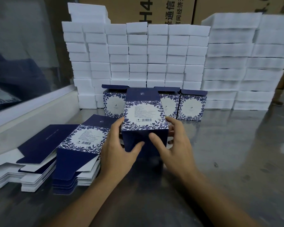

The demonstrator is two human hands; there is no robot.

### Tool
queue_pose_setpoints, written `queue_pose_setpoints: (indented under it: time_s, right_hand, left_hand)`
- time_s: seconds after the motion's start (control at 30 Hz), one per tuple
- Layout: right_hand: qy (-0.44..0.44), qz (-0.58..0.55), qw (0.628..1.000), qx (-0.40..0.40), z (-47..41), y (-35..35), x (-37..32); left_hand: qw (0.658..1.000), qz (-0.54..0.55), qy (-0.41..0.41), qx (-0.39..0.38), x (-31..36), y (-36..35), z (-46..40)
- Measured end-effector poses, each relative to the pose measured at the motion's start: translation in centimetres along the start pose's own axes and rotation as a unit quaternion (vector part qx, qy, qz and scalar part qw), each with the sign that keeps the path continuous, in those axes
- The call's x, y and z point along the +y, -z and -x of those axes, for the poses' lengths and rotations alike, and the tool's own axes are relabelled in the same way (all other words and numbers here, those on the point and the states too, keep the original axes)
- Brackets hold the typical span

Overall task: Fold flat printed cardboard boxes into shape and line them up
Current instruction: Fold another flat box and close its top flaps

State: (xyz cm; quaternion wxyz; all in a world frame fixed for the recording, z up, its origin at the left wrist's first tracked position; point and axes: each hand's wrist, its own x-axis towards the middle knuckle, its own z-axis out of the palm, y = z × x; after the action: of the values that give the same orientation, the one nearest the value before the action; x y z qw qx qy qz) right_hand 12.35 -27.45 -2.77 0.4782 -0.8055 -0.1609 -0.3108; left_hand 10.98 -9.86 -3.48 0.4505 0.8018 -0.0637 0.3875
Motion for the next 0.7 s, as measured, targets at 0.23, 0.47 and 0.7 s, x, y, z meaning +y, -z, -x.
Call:
queue_pose_setpoints:
  time_s: [0.23,0.47,0.7]
  right_hand:
    - [-0.038,-0.042,0.998,0.025,-0.4,0.2,0.5]
    - [-0.052,-0.005,0.999,0.006,-0.2,0.4,1.4]
    - [-0.099,-0.048,0.992,-0.064,-0.1,0.3,0.9]
  left_hand:
    - [0.988,0.151,0.02,0.007,0.1,0.2,-0.8]
    - [0.984,0.156,0.081,-0.008,0.0,0.2,-1.0]
    - [0.963,0.183,0.172,-0.097,-0.5,-0.2,-0.6]
